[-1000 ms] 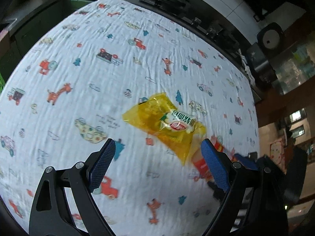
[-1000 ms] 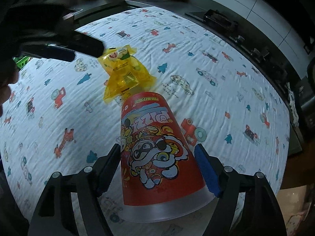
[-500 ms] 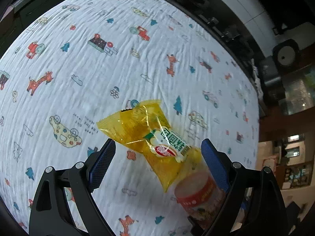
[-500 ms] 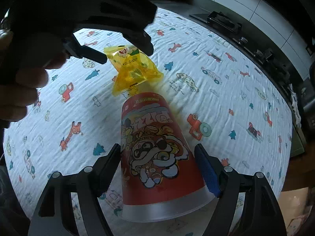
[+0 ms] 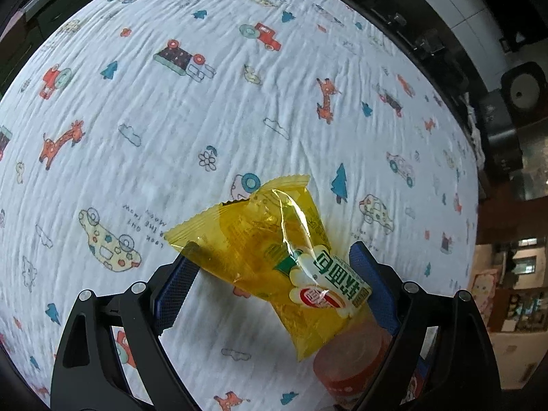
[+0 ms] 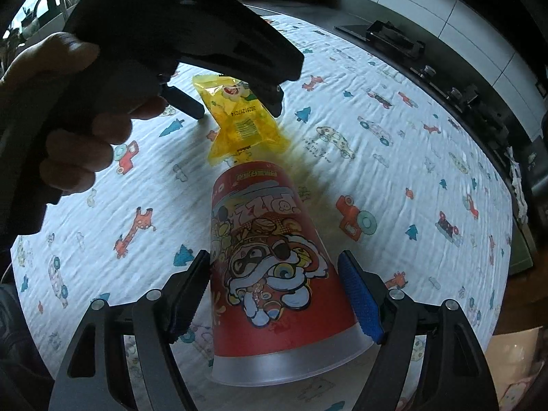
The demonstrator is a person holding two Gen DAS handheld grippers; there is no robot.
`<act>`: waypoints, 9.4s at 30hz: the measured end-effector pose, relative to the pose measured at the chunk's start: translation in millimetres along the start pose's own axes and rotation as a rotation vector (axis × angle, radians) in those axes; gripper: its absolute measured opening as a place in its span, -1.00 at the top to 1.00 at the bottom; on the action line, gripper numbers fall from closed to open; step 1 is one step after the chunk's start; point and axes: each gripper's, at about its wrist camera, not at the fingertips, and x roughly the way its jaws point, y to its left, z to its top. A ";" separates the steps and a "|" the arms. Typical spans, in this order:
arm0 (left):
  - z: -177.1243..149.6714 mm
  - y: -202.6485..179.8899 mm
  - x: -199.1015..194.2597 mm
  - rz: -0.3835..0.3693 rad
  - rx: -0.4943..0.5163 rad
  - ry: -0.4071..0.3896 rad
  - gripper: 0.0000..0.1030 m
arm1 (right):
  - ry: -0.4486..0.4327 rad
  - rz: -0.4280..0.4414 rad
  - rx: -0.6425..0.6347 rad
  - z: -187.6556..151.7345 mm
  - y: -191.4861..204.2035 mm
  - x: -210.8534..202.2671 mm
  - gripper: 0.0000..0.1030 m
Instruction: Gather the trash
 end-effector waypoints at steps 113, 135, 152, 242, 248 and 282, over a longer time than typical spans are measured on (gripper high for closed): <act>35.4 492.8 -223.9 0.167 -0.237 -0.338 -0.10 | -0.227 0.333 -0.110 291.8 373.7 52.3 -0.47; 20.1 477.7 -233.3 0.163 -0.202 -0.361 -0.11 | -0.271 0.347 -0.082 271.5 362.2 27.1 -0.56; -19.0 418.9 -257.2 0.216 -0.071 -0.459 -0.54 | -0.291 0.333 0.010 224.8 323.9 -5.7 -0.68; -158.4 286.6 -256.6 0.373 0.255 -0.700 -0.90 | -0.362 0.123 0.305 55.9 239.6 -62.7 -0.85; -157.6 286.3 -256.9 0.375 0.252 -0.698 -0.90 | -0.362 0.124 0.305 55.9 239.4 -62.4 -0.85; -165.5 288.8 -260.6 0.380 0.266 -0.713 -0.90 | -0.376 0.113 0.314 58.2 236.6 -64.9 -0.85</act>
